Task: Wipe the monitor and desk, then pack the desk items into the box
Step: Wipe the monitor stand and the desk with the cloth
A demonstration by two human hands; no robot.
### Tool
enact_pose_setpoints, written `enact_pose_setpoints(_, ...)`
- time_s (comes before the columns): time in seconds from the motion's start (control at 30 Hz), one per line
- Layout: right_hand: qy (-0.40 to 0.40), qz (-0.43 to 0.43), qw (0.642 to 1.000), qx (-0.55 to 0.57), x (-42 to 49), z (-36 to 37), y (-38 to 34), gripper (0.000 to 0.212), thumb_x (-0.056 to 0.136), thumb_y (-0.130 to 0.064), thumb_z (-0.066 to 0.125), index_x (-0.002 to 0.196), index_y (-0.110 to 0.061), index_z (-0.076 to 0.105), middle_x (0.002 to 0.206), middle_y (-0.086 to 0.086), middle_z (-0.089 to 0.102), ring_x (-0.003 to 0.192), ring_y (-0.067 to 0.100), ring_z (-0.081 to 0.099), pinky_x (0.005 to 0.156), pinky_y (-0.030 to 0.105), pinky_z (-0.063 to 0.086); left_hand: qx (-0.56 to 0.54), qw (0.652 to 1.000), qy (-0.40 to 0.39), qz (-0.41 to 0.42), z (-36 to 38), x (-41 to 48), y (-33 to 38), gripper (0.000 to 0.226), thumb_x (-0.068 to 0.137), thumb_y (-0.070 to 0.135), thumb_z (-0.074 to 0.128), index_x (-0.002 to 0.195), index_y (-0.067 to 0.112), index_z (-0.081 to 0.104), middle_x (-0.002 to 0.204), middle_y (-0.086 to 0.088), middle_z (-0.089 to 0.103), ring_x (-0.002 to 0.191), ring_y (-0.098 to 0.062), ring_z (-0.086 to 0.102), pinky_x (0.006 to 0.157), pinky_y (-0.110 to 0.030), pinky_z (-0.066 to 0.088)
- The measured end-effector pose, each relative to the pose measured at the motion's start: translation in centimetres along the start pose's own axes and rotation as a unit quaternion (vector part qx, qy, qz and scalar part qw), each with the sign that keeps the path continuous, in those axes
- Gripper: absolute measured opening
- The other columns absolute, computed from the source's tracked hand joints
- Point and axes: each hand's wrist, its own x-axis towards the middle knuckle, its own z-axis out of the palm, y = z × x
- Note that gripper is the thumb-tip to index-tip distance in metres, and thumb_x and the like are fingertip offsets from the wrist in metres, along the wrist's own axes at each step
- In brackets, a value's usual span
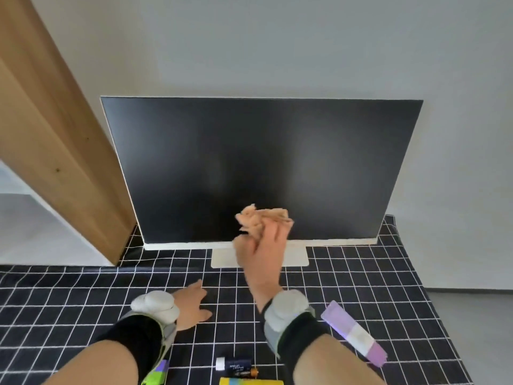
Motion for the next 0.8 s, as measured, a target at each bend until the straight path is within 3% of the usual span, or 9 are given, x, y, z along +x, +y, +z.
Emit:
enact_pose_setpoints(0.1, -0.192, -0.107, 0.976, -0.006, -3.6, 3.7, -2.7, 0.039, 0.083, -0.02, 0.058, 0.122, -0.014, 0.055, 0.13, 0.001, 0.046, 0.124, 0.022, 0.044, 0.101, 0.039, 0.045, -0.015, 0.999, 0.011, -0.051, 0.2, -1.1, -3.5, 0.057, 0.099, 0.038, 0.039, 0.147, 0.009, 0.031, 0.161, -0.009, 0.013, 0.144, -0.021, 0.029, 0.113, -0.025, 0.027)
enact_pose_setpoints(0.2, -0.377, -0.084, 0.922, 0.016, -4.9, 4.6, -2.6, 0.038, 0.089, -0.017, 0.053, 0.127, -0.019, 0.053, 0.133, -0.002, 0.049, 0.122, 0.016, 0.048, 0.107, 0.036, 0.042, -0.016, 0.996, 0.018, -0.081, 0.3, -1.5, -6.1, 0.046, 0.098, 0.034, 0.043, 0.137, 0.01, 0.044, 0.148, -0.008, 0.04, 0.131, -0.02, 0.046, 0.105, -0.024, 0.035)
enact_pose_setpoints(0.33, -0.325, -0.002, 0.946, -0.005, -5.5, 1.5, -0.2, 0.017, 0.091, -0.027, 0.045, 0.105, -0.034, 0.052, 0.11, -0.018, 0.06, 0.097, 0.001, 0.059, 0.092, 0.029, 0.052, -0.019, 0.992, 0.021, -0.125, 0.9, -1.2, -8.7, 0.052, 0.097, 0.039, 0.044, 0.139, 0.008, 0.041, 0.151, -0.012, 0.033, 0.133, -0.021, 0.044, 0.106, -0.026, 0.036)
enact_pose_setpoints(0.47, -0.079, 0.148, 0.981, -0.094, -4.6, -1.7, 5.2, 0.017, 0.064, -0.019, 0.056, 0.081, -0.019, 0.054, 0.08, -0.019, 0.052, 0.07, 0.002, 0.052, 0.062, 0.021, 0.045, -0.042, 0.985, 0.044, -0.163, 1.1, -0.3, -10.0, 0.062, 0.095, 0.042, 0.047, 0.142, 0.005, 0.031, 0.155, -0.018, 0.02, 0.138, -0.027, 0.038, 0.11, -0.03, 0.035)
enact_pose_setpoints(0.53, -0.094, 0.175, 0.971, -0.135, -4.6, -0.5, 7.0, 0.034, 0.063, -0.023, 0.058, 0.096, -0.021, 0.056, 0.095, -0.012, 0.056, 0.083, 0.009, 0.056, 0.076, 0.029, 0.05, -0.048, 0.981, 0.049, -0.182, 1.3, -0.1, -11.0, 0.07, 0.094, 0.04, 0.049, 0.145, 0.001, 0.022, 0.157, -0.02, 0.013, 0.142, -0.029, 0.031, 0.113, -0.031, 0.03)
enact_pose_setpoints(0.6, -0.204, 0.061, 0.955, -0.208, -6.2, 0.7, 7.7, 0.056, 0.077, -0.03, 0.051, 0.132, -0.021, 0.044, 0.132, -0.01, 0.046, 0.12, 0.013, 0.048, 0.105, 0.036, 0.042, -0.047, 0.982, 0.044, -0.176, 1.5, 0.2, -10.7, 0.073, 0.095, 0.037, 0.049, 0.147, -0.002, 0.016, 0.159, -0.019, 0.005, 0.146, -0.029, 0.021, 0.116, -0.032, 0.026)
enact_pose_setpoints(0.67, -0.3, -0.075, 0.921, -0.238, -8.8, 3.3, 6.6, 0.068, 0.09, -0.035, 0.043, 0.152, -0.015, 0.021, 0.158, -0.002, 0.021, 0.147, 0.021, 0.02, 0.122, 0.041, 0.02, -0.039, 0.984, 0.022, -0.17, 1.9, 0.3, -11.3, 0.078, 0.095, 0.033, 0.047, 0.15, -0.002, 0.006, 0.16, -0.018, -0.006, 0.149, -0.029, 0.011, 0.119, -0.036, 0.023)
enact_pose_setpoints(0.73, -0.337, -0.147, 0.885, -0.286, -9.9, 4.4, 5.6, 0.074, 0.093, -0.037, 0.046, 0.155, -0.015, 0.011, 0.162, 0.004, 0.009, 0.15, 0.024, 0.007, 0.12, 0.04, 0.014, -0.026, 0.987, 0.012, -0.158, 1.9, 0.4, -11.2, 0.08, 0.092, 0.03, 0.045, 0.151, 0.0, 0.0, 0.161, -0.016, -0.012, 0.149, -0.029, 0.008, 0.118, -0.04, 0.024)
enact_pose_setpoints(0.8, -0.328, -0.194, 0.87, -0.313, -9.0, 6.4, 4.8, 0.075, 0.09, -0.034, 0.056, 0.153, -0.014, 0.02, 0.16, 0.007, 0.022, 0.148, 0.027, 0.018, 0.119, 0.042, 0.024, -0.016, 0.989, -0.007, -0.148, 1.8, 0.3, -12.1, 0.08, 0.091, 0.029, 0.044, 0.152, 0.001, -0.001, 0.161, -0.015, -0.013, 0.149, -0.029, 0.011, 0.117, -0.041, 0.027)
